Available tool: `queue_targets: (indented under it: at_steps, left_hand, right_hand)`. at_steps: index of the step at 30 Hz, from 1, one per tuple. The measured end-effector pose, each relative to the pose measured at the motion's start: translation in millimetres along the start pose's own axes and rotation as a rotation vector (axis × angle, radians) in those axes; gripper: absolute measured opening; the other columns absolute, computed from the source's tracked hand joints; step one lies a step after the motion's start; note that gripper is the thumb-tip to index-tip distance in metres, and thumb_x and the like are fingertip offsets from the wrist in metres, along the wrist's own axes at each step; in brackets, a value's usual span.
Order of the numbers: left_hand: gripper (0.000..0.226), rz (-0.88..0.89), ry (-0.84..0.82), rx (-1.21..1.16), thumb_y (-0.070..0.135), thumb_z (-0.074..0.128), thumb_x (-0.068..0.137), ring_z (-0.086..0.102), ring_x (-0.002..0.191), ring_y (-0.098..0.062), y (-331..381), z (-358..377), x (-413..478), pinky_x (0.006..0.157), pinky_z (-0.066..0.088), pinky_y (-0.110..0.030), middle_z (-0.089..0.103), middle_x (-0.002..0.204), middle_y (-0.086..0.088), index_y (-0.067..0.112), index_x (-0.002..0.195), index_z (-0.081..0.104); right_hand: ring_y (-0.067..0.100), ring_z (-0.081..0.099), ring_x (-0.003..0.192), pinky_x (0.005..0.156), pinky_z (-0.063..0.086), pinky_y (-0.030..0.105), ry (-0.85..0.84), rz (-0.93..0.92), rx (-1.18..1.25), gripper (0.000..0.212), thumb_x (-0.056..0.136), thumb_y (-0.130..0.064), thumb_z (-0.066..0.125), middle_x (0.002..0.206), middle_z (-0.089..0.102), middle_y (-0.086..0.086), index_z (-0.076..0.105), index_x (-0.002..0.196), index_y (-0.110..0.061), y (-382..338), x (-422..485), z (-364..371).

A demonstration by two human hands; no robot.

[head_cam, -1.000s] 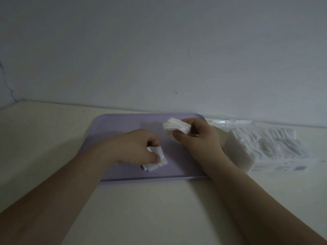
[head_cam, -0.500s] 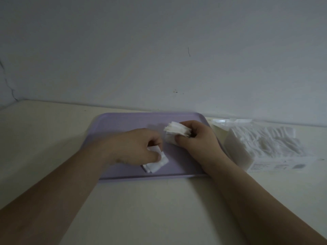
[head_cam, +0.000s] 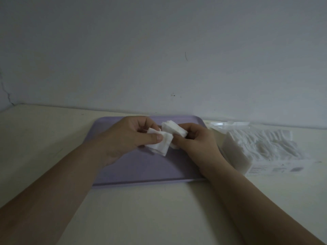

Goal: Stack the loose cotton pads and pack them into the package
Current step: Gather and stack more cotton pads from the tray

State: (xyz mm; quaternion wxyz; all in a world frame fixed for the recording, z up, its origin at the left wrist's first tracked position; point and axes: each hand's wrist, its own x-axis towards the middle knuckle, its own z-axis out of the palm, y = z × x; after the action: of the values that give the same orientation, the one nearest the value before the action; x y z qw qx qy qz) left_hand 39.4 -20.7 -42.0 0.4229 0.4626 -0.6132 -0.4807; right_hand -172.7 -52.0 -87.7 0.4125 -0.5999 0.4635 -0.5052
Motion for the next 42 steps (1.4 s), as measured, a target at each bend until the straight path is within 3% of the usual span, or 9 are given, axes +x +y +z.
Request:
queue_targets:
  at_steps: [3, 8, 12, 17, 21, 26, 31, 36, 42]
  left_hand:
    - [0.01, -0.007, 0.019, 0.006, 0.004, 0.076, 0.087, 0.067, 0.076, -0.021, -3, 2, 1, 0.066, 0.061, -0.034, 0.071, 0.083, -0.011, 0.008, 0.089, 0.068]
    - [0.007, -0.018, 0.131, -0.009, 0.004, 0.074, 0.089, 0.065, 0.063, -0.007, -5, 3, 3, 0.053, 0.052, -0.02, 0.07, 0.073, 0.0, 0.008, 0.091, 0.069]
    - [0.013, 0.065, 0.155, 0.329, 0.013, 0.088, 0.076, 0.056, 0.061, -0.007, -12, -1, 4, 0.059, 0.046, -0.02, 0.069, 0.067, 0.01, 0.014, 0.081, 0.077]
    - [0.014, 0.165, 0.15, 0.529, 0.009, 0.081, 0.079, 0.061, 0.06, -0.011, -10, 3, 3, 0.061, 0.048, -0.026, 0.074, 0.072, 0.0, 0.017, 0.072, 0.071]
    - [0.015, 0.162, 0.185, 0.385, 0.008, 0.078, 0.086, 0.058, 0.058, -0.005, -7, 7, 4, 0.058, 0.045, -0.022, 0.073, 0.066, 0.0, 0.016, 0.079, 0.067]
    - [0.011, 0.183, 0.09, -0.084, 0.008, 0.079, 0.076, 0.059, 0.06, -0.003, -1, 14, 2, 0.056, 0.046, -0.015, 0.07, 0.069, 0.005, 0.012, 0.081, 0.07]
    - [0.019, 0.173, 0.135, 0.001, 0.017, 0.089, 0.073, 0.07, 0.086, -0.025, -13, 16, 3, 0.083, 0.058, -0.051, 0.078, 0.096, -0.018, 0.014, 0.086, 0.075]
    - [0.017, 0.162, 0.18, 0.021, 0.017, 0.088, 0.073, 0.071, 0.086, -0.025, -15, 14, 4, 0.087, 0.058, -0.05, 0.077, 0.096, -0.02, 0.017, 0.083, 0.074]
    - [0.019, 0.179, 0.202, 0.074, 0.021, 0.091, 0.074, 0.071, 0.08, -0.025, -19, 14, 4, 0.079, 0.059, -0.056, 0.077, 0.088, -0.02, 0.02, 0.077, 0.073]
  right_hand:
    - [0.017, 0.073, 0.083, 0.088, 0.061, 0.051, -0.021, 0.011, 0.012, 0.016, 0.08, -0.011, 0.085, 0.093, 0.081, 0.008, 0.078, 0.094, -0.012, -1, 0, 1]
    - [0.015, 0.071, 0.08, 0.084, 0.06, 0.045, 0.029, 0.02, -0.019, 0.012, 0.083, -0.013, 0.083, 0.09, 0.08, 0.005, 0.076, 0.092, -0.016, -3, -2, 0]
    - [0.011, 0.069, 0.076, 0.076, 0.057, 0.037, 0.165, -0.008, -0.031, 0.013, 0.079, -0.024, 0.08, 0.085, 0.079, 0.0, 0.075, 0.091, -0.021, -3, -1, -1]
    - [0.008, 0.067, 0.073, 0.071, 0.053, 0.028, 0.172, 0.013, -0.021, 0.011, 0.082, -0.017, 0.08, 0.083, 0.077, -0.004, 0.074, 0.091, -0.02, -4, -2, -2]
    - [0.008, 0.066, 0.072, 0.071, 0.054, 0.029, 0.168, 0.016, -0.006, 0.01, 0.083, -0.016, 0.081, 0.082, 0.077, -0.003, 0.075, 0.091, -0.019, -3, -1, -3]
    - [0.009, 0.069, 0.076, 0.075, 0.057, 0.028, 0.047, 0.02, 0.11, 0.014, 0.084, -0.012, 0.084, 0.09, 0.082, 0.006, 0.079, 0.097, -0.013, -11, -6, -3]
    - [0.018, 0.071, 0.084, 0.081, 0.059, 0.037, -0.123, 0.002, 0.163, 0.024, 0.086, 0.01, 0.072, 0.099, 0.081, 0.014, 0.078, 0.104, -0.004, -10, -7, 4]
    - [0.016, 0.07, 0.077, 0.069, 0.058, 0.025, -0.158, 0.007, 0.263, 0.014, 0.093, 0.004, 0.069, 0.087, 0.078, 0.01, 0.076, 0.101, -0.005, -11, -9, 4]
    - [0.027, 0.062, 0.083, 0.071, 0.05, 0.038, -0.272, 0.071, 0.271, 0.016, 0.091, -0.014, 0.071, 0.087, 0.071, 0.015, 0.078, 0.102, -0.005, -14, -8, 1]
